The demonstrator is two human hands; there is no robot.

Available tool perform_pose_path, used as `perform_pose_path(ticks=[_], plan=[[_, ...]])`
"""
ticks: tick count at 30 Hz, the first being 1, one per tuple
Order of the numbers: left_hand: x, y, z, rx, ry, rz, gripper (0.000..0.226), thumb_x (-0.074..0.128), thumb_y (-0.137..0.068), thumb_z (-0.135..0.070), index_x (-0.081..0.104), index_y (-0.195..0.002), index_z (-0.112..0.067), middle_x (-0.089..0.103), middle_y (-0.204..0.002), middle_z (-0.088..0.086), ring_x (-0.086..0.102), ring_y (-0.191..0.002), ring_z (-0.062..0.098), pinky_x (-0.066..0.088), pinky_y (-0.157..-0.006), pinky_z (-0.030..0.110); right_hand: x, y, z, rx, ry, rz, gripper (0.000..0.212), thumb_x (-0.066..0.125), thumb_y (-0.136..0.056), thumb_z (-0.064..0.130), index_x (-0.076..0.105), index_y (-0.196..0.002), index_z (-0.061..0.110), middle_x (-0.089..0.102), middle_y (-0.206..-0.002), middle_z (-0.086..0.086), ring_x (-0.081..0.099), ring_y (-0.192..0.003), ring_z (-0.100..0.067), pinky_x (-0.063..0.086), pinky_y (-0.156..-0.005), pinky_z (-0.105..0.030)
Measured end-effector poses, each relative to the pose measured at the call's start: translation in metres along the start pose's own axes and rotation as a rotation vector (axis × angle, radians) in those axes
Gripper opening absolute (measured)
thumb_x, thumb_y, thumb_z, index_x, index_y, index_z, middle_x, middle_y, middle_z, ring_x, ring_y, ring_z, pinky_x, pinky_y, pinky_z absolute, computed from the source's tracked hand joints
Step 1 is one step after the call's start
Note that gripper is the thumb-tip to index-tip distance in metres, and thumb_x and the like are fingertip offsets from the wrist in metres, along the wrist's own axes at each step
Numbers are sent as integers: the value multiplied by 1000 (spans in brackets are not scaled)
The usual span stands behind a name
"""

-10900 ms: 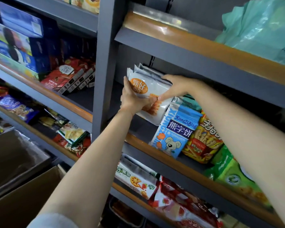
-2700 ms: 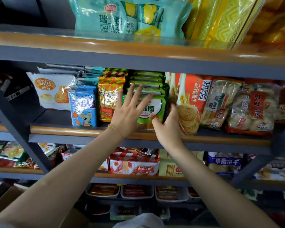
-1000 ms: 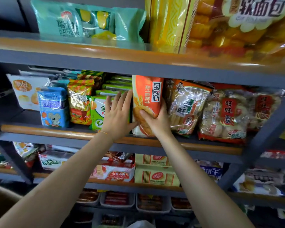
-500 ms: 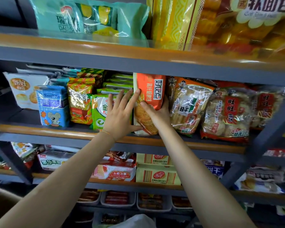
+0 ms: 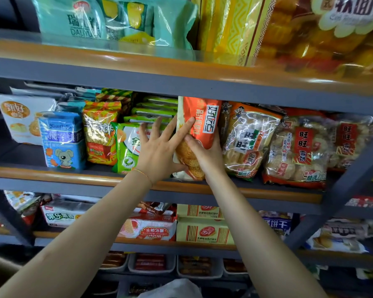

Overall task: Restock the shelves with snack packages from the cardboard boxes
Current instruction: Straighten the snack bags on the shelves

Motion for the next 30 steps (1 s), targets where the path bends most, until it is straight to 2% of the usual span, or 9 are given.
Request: perform_pose_path(ticks=[4,8,12,16,19,22,24,26,30], plan=[[2,-4,0,3,-3,37,132,78,-63,-71,-12,-156,-44,31,-163,5,28,-148,43,20,-110,75,-2,-3,1,20,2,8,68,76,-85,37,44,-145,30,58,-116,17,52,-92,16,41,-65,3],[4,-2,-1,13,3,33,133,77,-63,-72,-12,-157,-42,31,-163,5,26,-149,42,17,-111,75,-5,0,3,0,57,-6,68,77,-83,42,48,-143,28,60,-117,19,52,-95,16,41,-75,-5],[2,4,5,22,47,-23,131,78,-63,-71,-4,-159,-35,35,-161,9,27,-150,38,16,-115,72,-9,10,8,-88,114,-73,79,80,-81,37,40,-146,19,59,-133,6,56,-108,0,40,-79,2],[-7,16,23,-12,100,-90,123,73,-67,-76,9,-160,-28,31,-163,12,25,-152,37,15,-119,68,-15,23,7,-150,192,-122,91,82,-77,42,32,-149,19,52,-143,0,53,-128,-13,47,-103,-25],[-10,25,45,-87,60,-78,122,74,-64,-76,15,-160,-28,30,-163,12,24,-151,39,11,-117,71,-25,43,13,-197,295,-213,94,78,-80,47,25,-152,16,38,-149,-6,41,-139,-20,44,-107,-35],[-13,33,67,-146,35,-48,115,70,-65,-79,24,-159,-32,28,-164,12,21,-151,43,9,-114,73,-27,80,43,-470,417,-378,64,69,-90,37,42,-139,5,44,-136,-13,47,-129,-24,49,-101,-35],[-13,38,79,-162,19,-25,109,70,-66,-80,33,-156,-31,27,-164,14,21,-150,45,16,-112,74,-2,96,54,-647,509,-296,35,62,-94,26,57,-119,3,58,-115,-10,56,-109,-22,53,-89,-38],[-12,43,89,-168,29,-3,103,72,-68,-76,38,-153,-29,27,-163,17,24,-148,48,30,-106,73,33,98,50,-646,558,-70,23,58,-95,20,62,-114,9,61,-104,-2,59,-97,-18,53,-80,-39],[-7,44,96,-151,140,55,105,82,-68,-61,33,-154,-25,31,-159,20,26,-144,50,44,-101,68,74,95,26,-492,726,125,45,61,-94,24,54,-138,19,51,-123,-3,51,-114,-21,50,-91,-37]])
Point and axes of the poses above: each hand's wrist, its own y-axis away from the middle knuckle, its own x-axis out of the palm, z = x × y, the point moved 9 cm from there along -y, towards the middle knuckle
